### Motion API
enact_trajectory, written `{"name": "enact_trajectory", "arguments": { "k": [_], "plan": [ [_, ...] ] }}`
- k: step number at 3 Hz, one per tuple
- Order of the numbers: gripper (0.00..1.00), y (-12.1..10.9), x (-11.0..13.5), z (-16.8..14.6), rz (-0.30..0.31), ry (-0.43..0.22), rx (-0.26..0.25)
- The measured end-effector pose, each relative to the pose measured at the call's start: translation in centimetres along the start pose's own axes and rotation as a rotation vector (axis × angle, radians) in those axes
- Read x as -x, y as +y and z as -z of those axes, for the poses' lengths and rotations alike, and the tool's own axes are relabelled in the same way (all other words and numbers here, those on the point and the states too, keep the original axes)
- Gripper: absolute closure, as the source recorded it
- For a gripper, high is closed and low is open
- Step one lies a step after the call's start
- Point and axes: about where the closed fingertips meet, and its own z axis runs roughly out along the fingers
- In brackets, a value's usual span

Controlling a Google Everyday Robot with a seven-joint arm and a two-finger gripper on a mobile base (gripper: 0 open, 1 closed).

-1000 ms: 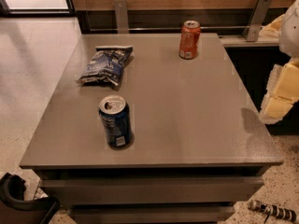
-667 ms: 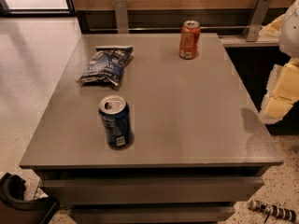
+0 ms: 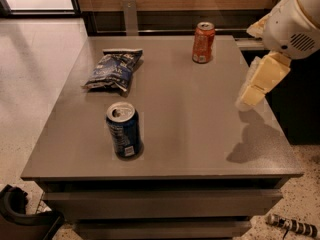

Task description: Pick blue chip bag

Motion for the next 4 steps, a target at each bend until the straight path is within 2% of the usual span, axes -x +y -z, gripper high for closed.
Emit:
{"name": "enact_trajectory", "arguments": {
  "k": [1,2,3,4],
  "plan": [
    [0.00,-2.4,4.6,-2.5,-0.045,-0.147,0.001],
    [0.00,-5.1,12.8,-5.5,-0.009,-0.199,0.013],
    [0.00,-5.1,12.9,-5.5,-0.009,-0.199,0.014],
    [0.00,-6.3,14.0,-8.4,-0.015,-0.229,0.028]
  ]
}}
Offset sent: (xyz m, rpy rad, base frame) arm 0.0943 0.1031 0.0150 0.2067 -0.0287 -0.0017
